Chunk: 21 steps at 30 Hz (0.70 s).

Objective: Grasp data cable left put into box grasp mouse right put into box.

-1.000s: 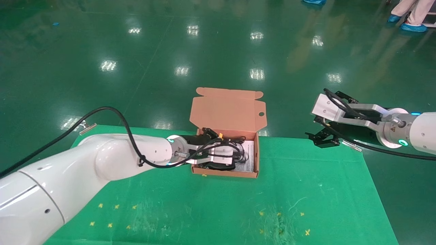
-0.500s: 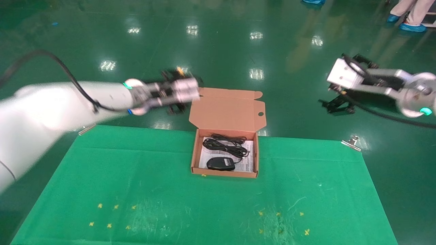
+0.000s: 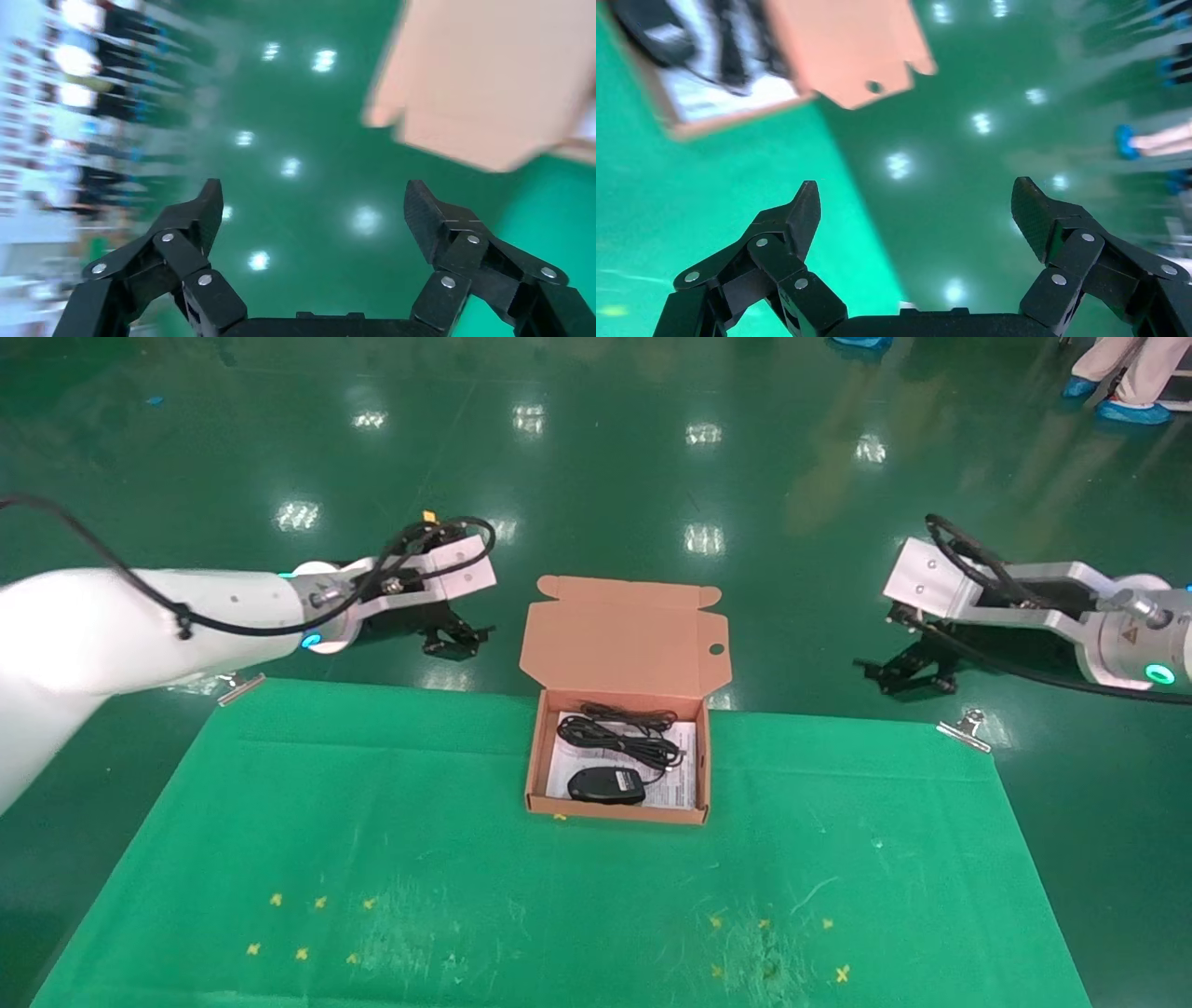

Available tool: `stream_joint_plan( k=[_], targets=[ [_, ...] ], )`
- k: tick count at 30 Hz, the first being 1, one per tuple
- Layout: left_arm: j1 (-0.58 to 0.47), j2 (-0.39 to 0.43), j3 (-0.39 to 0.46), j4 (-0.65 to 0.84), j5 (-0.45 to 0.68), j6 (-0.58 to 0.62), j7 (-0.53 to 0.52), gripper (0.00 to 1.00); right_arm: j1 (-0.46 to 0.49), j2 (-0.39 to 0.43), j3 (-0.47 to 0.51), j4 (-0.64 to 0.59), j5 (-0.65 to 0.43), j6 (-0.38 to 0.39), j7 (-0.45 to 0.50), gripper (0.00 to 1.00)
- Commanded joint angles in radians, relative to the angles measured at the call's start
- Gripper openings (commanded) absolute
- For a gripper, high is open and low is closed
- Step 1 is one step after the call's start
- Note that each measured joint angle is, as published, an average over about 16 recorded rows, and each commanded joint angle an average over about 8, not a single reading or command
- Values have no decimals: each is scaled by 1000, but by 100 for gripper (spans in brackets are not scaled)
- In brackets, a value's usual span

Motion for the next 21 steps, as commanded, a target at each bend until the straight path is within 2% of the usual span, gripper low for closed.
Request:
stream_joint_plan(
  k=[1, 18, 21],
  targets=[
    [20, -21, -31, -20, -32, 32, -3, 100, -27, 1, 39, 2, 37, -34, -18, 100],
    [261, -247, -351, -263, -381, 401, -20, 100, -319, 21, 434, 23, 433, -350, -198, 100],
    [282, -267, -379, -284, -412, 432, -21, 100, -345, 23, 469, 25, 467, -378, -213, 100]
  ],
)
